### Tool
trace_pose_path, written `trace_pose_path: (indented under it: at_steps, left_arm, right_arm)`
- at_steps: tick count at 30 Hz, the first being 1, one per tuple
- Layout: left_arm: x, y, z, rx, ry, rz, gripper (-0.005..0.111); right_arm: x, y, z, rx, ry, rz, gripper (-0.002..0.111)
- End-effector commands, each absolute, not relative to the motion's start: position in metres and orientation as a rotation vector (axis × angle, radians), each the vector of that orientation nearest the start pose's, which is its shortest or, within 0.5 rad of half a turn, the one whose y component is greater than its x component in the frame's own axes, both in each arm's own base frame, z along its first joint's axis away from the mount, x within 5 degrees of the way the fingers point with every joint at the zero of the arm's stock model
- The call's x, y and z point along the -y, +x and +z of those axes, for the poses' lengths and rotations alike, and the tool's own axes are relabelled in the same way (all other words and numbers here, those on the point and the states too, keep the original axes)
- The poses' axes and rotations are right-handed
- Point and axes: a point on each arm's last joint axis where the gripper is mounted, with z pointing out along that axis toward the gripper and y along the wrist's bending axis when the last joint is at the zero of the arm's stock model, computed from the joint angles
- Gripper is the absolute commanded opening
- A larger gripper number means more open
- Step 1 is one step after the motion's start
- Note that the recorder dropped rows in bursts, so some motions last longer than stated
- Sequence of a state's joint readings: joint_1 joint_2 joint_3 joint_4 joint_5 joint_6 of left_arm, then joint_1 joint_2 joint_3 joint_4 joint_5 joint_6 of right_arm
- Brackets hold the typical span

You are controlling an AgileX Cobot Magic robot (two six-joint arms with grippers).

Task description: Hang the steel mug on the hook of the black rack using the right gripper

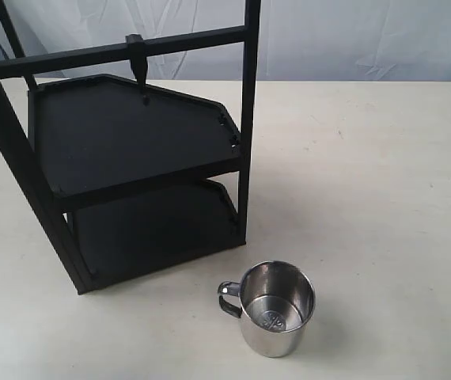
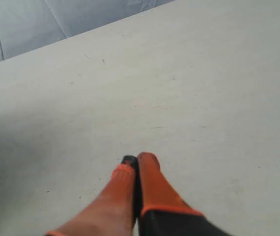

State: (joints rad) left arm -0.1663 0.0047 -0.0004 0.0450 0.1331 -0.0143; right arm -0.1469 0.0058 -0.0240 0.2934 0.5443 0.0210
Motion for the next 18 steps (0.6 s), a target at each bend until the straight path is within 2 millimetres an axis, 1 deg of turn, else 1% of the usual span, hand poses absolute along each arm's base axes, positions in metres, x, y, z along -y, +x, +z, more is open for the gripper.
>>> trace_pose_path:
  at_steps: [1, 4, 8, 10, 14, 17, 18]
  left_arm:
    - [0.009, 0.056, 0.202, -1.605, 0.156, -0.106, 0.002]
    - [0.009, 0.056, 0.202, -1.605, 0.156, -0.106, 0.002]
    - [0.009, 0.056, 0.202, -1.605, 0.156, -0.106, 0.002]
    - [0.009, 0.056, 0.202, -1.605, 0.156, -0.106, 0.002]
    - [0.009, 0.056, 0.202, -1.605, 0.156, -0.106, 0.002]
    - [0.009, 0.056, 0.202, -1.605, 0.156, -0.106, 0.002]
    - [0.009, 0.056, 0.202, -1.605, 0.156, -0.106, 0.002]
  right_arm:
    - [-0.005, 0.049, 0.175, -1.952, 0.305, 0.194, 0.0]
    - [0.0, 0.05, 0.179, -1.911, 0.264, 0.105, 0.0]
    - [0.002, 0.052, 0.186, -1.822, 0.258, 0.083, 0.0]
    - [0.002, 0.053, 0.191, -1.768, 0.276, 0.107, 0.0]
    - [0.001, 0.055, 0.202, -1.621, 0.397, 0.264, 0.0]
    - [0.003, 0.055, 0.214, -1.434, 0.605, 0.491, 0.0]
    - [0.005, 0.055, 0.217, -1.343, 0.736, 0.629, 0.0]
